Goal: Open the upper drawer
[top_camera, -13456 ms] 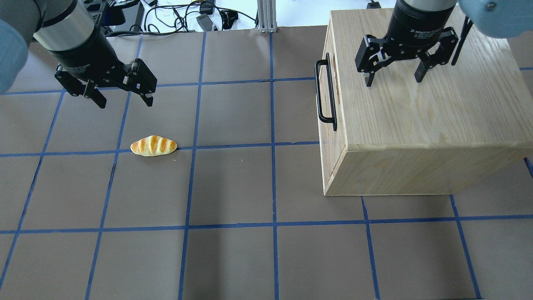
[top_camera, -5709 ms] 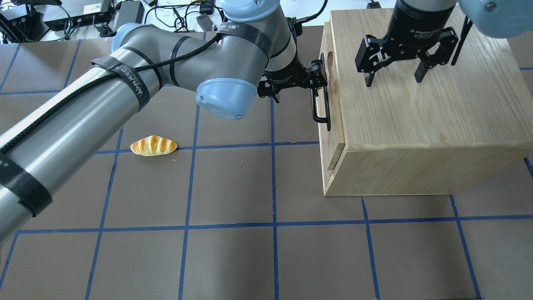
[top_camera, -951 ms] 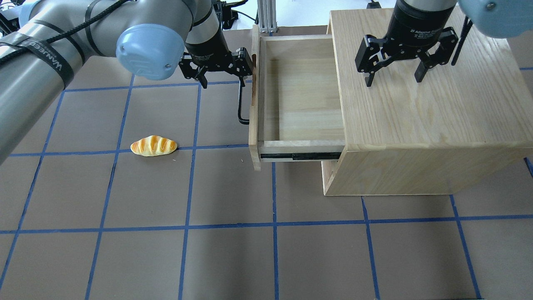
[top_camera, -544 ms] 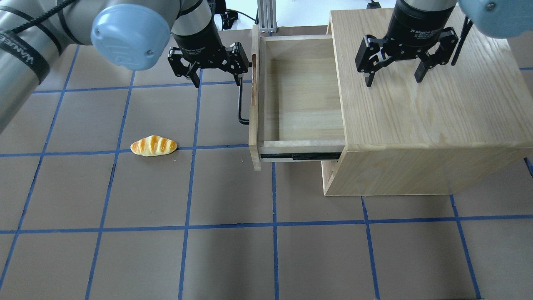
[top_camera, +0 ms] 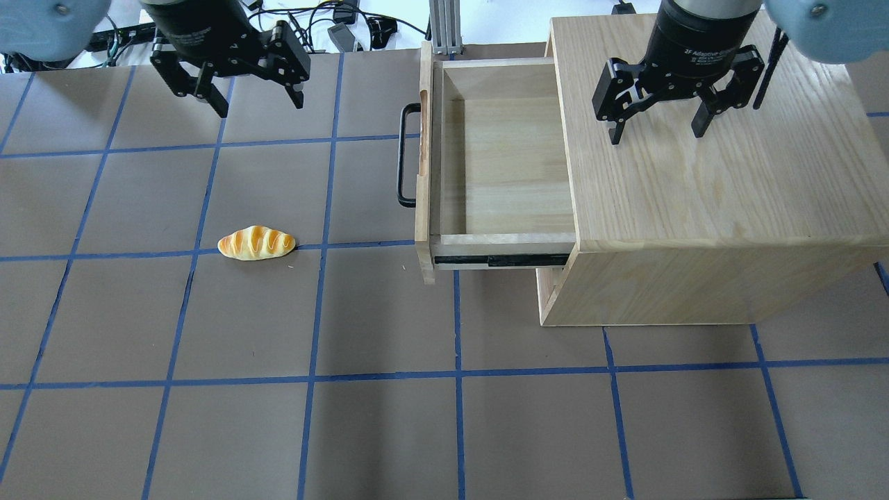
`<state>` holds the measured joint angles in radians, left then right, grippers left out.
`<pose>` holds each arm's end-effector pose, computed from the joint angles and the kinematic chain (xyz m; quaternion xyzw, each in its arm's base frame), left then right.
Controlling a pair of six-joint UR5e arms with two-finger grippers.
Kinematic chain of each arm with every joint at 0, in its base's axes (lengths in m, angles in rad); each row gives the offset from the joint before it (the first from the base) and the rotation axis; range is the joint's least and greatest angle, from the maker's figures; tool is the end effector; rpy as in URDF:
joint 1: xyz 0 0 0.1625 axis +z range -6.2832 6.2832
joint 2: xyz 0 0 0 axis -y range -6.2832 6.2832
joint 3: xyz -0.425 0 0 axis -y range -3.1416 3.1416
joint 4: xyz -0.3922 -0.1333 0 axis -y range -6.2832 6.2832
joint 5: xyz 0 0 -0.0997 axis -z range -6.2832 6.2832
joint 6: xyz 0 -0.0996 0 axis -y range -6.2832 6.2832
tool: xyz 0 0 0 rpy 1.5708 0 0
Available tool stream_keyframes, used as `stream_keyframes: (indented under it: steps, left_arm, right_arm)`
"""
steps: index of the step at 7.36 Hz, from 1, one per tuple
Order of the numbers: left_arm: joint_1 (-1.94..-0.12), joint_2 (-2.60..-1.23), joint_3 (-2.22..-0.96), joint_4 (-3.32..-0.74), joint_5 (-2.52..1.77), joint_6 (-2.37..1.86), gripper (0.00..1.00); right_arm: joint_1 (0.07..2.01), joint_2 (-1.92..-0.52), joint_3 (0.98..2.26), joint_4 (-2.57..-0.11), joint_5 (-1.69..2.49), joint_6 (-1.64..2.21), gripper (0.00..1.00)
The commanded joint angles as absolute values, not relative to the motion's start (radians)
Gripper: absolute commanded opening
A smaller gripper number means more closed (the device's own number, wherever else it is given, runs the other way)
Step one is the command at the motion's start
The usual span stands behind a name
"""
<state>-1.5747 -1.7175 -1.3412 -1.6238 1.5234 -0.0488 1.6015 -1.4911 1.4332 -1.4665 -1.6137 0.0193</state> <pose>-0.1402 -0.5551 0.5189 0.0221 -0.9994 0.0143 0.0241 0.1449 -0.5161 0.5048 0.0062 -0.9995 -0.0226 0.0220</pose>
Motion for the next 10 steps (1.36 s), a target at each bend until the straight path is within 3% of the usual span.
stream_keyframes:
  steps: [1, 5, 10]
  left_arm:
    - [-1.507, -1.677, -1.402, -1.664, 1.538, -0.018, 1.0]
    - [-1.5, -1.599, -1.48, -1.671, 1.546, -0.018, 1.0]
    - [-1.502, -1.58, -1.493, -1.666, 1.582, -0.02, 1.0]
  right_arm:
    - [1.601, -1.491, 1.434, -1.466, -1.614, 0.02, 1.0]
    - [1.601, -1.491, 1.434, -1.466, -1.614, 0.018, 1.0]
    - [1.601, -1.491, 1.433, -1.466, -1.614, 0.02, 1.0]
